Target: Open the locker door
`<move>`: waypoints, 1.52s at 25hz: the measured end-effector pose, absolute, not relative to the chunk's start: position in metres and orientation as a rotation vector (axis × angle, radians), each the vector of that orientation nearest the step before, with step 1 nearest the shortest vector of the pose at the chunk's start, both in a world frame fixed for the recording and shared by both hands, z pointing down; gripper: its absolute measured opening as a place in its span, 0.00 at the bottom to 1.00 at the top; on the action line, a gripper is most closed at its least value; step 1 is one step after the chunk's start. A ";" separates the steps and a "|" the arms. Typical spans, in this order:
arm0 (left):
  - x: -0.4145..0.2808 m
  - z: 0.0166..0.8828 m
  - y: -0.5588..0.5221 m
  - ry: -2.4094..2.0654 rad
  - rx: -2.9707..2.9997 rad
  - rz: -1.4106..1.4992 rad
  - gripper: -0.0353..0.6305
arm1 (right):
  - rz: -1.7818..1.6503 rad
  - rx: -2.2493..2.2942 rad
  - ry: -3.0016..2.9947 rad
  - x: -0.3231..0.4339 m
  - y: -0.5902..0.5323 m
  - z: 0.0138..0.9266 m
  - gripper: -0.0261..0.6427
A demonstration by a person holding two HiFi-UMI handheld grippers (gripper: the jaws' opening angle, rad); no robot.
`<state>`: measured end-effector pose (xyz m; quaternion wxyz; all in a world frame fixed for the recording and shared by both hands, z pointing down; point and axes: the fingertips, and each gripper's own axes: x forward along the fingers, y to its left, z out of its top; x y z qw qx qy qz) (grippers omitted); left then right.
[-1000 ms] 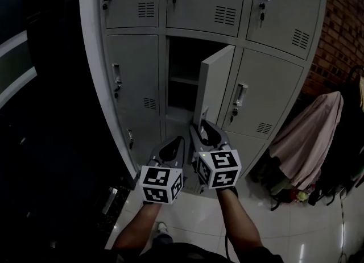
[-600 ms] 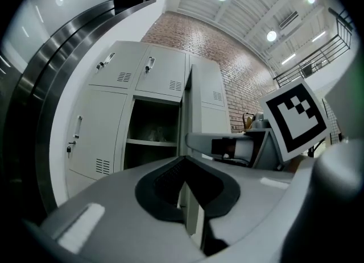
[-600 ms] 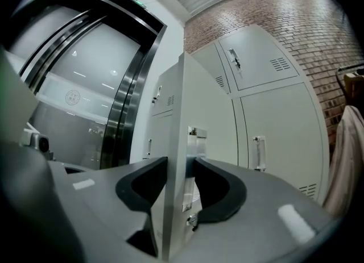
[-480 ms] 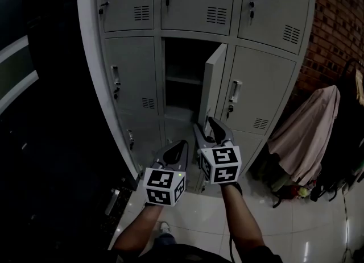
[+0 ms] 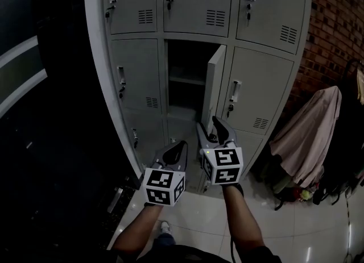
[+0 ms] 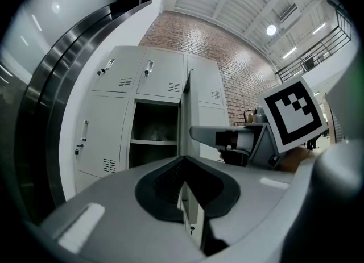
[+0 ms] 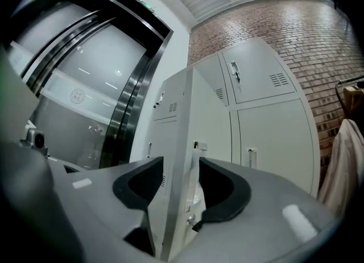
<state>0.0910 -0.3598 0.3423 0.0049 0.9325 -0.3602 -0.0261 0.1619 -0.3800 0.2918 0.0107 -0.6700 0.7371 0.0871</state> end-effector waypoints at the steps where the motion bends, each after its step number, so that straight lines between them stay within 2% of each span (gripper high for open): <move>1: 0.092 0.343 -0.355 -1.132 2.917 -0.081 0.06 | 0.282 -2.080 2.307 0.160 -0.375 0.290 0.29; 16: 0.058 0.354 -0.305 -1.242 2.847 -0.056 0.06 | 0.189 -1.958 2.373 0.122 -0.306 0.313 0.28; 27: -0.008 0.359 -0.266 -1.300 2.800 -0.059 0.06 | 0.080 -1.928 2.438 0.054 -0.259 0.348 0.22; 38: -0.064 0.364 -0.176 -1.301 2.779 -0.084 0.06 | 0.064 -1.942 2.443 -0.005 -0.162 0.359 0.12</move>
